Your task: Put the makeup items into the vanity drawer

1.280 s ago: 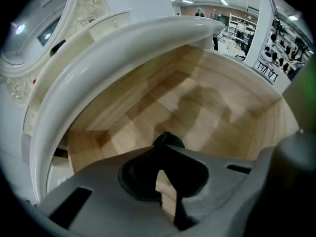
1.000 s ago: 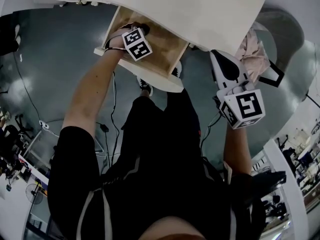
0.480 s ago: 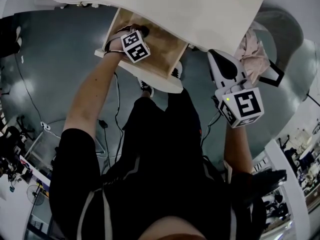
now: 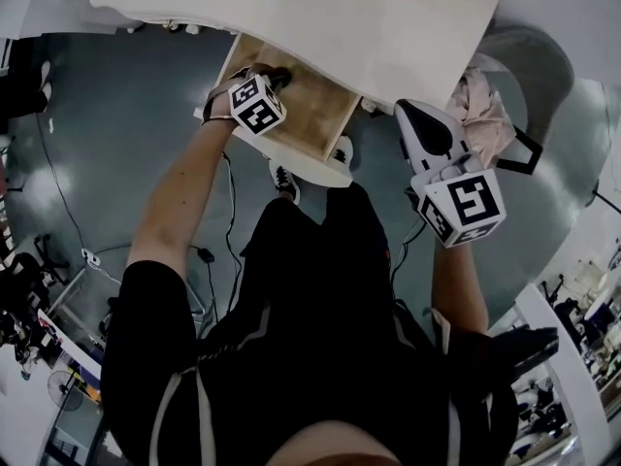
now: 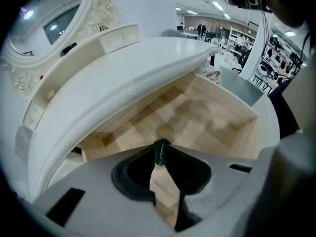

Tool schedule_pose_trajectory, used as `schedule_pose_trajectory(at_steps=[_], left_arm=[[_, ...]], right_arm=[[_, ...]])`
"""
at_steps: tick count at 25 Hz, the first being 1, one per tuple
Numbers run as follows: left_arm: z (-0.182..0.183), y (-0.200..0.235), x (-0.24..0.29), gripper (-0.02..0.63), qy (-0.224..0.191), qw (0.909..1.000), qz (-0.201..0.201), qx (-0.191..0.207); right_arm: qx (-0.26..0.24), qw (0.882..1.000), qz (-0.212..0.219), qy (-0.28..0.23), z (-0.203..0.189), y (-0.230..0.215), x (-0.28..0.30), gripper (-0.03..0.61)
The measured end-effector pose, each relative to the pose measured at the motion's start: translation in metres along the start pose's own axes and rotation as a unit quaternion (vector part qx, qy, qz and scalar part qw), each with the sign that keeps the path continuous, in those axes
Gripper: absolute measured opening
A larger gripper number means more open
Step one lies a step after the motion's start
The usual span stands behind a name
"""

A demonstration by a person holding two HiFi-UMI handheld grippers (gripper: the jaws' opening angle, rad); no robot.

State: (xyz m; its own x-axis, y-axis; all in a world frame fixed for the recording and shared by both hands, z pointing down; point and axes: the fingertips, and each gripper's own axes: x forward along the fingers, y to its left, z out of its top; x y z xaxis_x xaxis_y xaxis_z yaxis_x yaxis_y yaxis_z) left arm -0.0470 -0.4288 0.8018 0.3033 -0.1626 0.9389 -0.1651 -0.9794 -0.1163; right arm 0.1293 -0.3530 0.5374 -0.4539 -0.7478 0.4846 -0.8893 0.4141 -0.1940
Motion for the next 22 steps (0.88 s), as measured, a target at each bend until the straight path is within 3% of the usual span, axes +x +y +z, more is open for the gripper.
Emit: schedule_pose_trajectory(at_steps=[4,7,13,18,22], left_arm=[[0.012,-0.004,-0.033,0.053,-0.023,0.9996,0.014,-0.008],[0.020,-0.013,-0.066,0.058,-0.046,0.9981,0.011,-0.040],[0.039,0.003,-0.132,0.074,-0.117,0.9873,0.044,-0.098],[0.059,0.009,-0.200,0.075,-0.200,0.9654,0.078,-0.147],[0.076,0.015,-0.263,0.075,-0.282,0.9338,0.118,-0.186]], right_arm=[[-0.016,1.000,0.000,-0.012,0.017,0.004,-0.014,0.006],[-0.027,0.999,0.003,-0.016,0.032,0.013,-0.029,0.006],[-0.052,0.997,0.017,-0.052,0.074,0.015,-0.033,0.006],[-0.062,0.995,0.028,-0.076,0.107,0.026,-0.037,0.006],[-0.084,0.992,0.035,-0.088,0.126,0.041,-0.042,0.006]])
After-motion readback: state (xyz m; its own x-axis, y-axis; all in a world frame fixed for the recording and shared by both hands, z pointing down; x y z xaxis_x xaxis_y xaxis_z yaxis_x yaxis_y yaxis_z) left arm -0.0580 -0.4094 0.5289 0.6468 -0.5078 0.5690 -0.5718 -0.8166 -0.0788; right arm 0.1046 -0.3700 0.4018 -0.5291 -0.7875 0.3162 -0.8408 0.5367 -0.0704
